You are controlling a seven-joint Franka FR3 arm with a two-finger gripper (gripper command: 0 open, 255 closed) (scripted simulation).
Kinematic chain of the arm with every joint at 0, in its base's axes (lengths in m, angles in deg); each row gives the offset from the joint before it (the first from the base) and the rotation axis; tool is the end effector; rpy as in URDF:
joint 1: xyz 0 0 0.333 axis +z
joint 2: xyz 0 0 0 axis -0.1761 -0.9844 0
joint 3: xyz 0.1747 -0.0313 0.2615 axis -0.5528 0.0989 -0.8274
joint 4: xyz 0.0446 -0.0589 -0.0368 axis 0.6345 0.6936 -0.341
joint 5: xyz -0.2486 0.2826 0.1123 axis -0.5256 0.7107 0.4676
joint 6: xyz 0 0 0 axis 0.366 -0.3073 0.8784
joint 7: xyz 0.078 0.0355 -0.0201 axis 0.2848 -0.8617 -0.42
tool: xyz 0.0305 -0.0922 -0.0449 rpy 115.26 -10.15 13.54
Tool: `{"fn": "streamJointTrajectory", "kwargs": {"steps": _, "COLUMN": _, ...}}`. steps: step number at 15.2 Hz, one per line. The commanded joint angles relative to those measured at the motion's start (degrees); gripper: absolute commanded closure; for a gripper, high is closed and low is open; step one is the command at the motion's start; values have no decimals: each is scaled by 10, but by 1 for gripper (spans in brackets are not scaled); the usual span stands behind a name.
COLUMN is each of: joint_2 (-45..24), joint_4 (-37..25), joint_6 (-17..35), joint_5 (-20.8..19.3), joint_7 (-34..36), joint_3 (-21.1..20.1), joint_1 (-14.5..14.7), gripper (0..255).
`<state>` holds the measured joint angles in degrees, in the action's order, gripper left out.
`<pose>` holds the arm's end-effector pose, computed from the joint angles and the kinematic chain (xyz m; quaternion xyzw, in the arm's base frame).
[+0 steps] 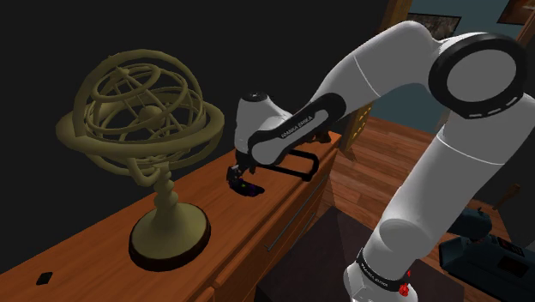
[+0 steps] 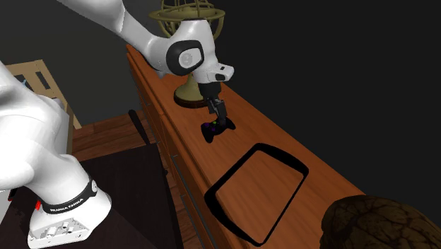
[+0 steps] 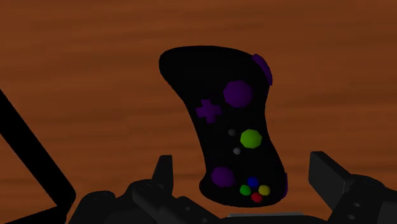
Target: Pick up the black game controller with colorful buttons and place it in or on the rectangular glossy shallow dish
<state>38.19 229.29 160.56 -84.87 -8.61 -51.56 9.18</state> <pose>0.4709 0.1118 0.3346 0.9948 0.0412 0.0774 0.0521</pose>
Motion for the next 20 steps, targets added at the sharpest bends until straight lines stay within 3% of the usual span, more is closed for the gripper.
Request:
{"fn": "streamJointTrajectory", "kwargs": {"steps": 1, "joint_2": -20, "joint_4": -1, "joint_6": 19, "joint_5": -14, "joint_7": 14, "joint_3": -2, "joint_1": -1, "gripper": 0}}
{"fn": "streamJointTrajectory", "kwargs": {"steps": 7, "joint_2": -63, "joint_4": 0, "joint_6": 59, "joint_5": -47, "joint_7": 38, "joint_3": 2, "joint_1": -5, "gripper": 0}}
{"fn": "streamJointTrajectory", "kwargs": {"steps": 14, "joint_2": -63, "joint_4": 0, "joint_6": 59, "joint_5": -47, "joint_7": 38, "joint_3": 3, "joint_1": -5, "gripper": 0}}
{"fn": "streamJointTrajectory", "kwargs": {"steps": 15, "joint_2": -63, "joint_4": 0, "joint_6": 59, "joint_5": -47, "joint_7": 38, "joint_3": 3, "joint_1": -5, "gripper": 255}}
{"fn": "streamJointTrajectory", "kwargs": {"steps": 20, "joint_2": -63, "joint_4": 0, "joint_6": 59, "joint_5": -47, "joint_7": 38, "joint_3": 3, "joint_1": -5, "gripper": 255}}
